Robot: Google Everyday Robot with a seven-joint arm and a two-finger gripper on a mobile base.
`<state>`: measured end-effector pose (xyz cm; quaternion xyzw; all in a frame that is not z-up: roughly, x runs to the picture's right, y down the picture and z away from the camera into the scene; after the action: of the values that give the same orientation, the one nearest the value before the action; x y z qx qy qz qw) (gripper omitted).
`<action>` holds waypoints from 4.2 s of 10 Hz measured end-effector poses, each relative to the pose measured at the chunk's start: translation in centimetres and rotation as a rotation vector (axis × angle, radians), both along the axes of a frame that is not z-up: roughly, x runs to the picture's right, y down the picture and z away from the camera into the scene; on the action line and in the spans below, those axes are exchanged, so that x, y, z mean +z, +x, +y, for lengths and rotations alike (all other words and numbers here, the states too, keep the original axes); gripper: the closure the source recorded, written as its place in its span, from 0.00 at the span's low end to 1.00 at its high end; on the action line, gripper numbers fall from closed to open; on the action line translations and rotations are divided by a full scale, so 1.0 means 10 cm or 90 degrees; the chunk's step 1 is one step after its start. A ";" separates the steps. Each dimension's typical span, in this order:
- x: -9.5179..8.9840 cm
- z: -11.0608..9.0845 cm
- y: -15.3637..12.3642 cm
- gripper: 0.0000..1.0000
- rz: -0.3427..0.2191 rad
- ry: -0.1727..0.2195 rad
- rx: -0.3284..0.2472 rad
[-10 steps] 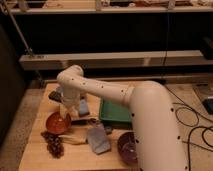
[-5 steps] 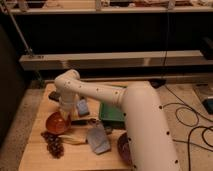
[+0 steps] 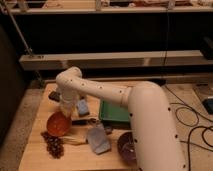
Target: Stack bowls on top of each other
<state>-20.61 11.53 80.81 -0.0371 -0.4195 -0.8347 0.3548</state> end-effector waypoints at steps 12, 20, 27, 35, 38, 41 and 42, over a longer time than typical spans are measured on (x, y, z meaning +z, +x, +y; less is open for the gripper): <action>-0.95 -0.62 2.49 1.00 0.103 0.020 0.228; -1.09 0.06 3.13 1.00 0.166 -0.031 0.304; -1.32 0.51 3.91 1.00 0.161 -0.029 0.362; -1.51 0.75 4.16 1.00 0.180 -0.045 0.364; -1.49 0.75 4.07 0.82 0.180 -0.058 0.334; -1.39 0.76 4.00 0.53 0.188 -0.072 0.312; -1.32 0.77 3.99 0.43 0.194 -0.076 0.307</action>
<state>19.32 19.21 67.65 -0.0824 -0.4062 -0.6850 0.5991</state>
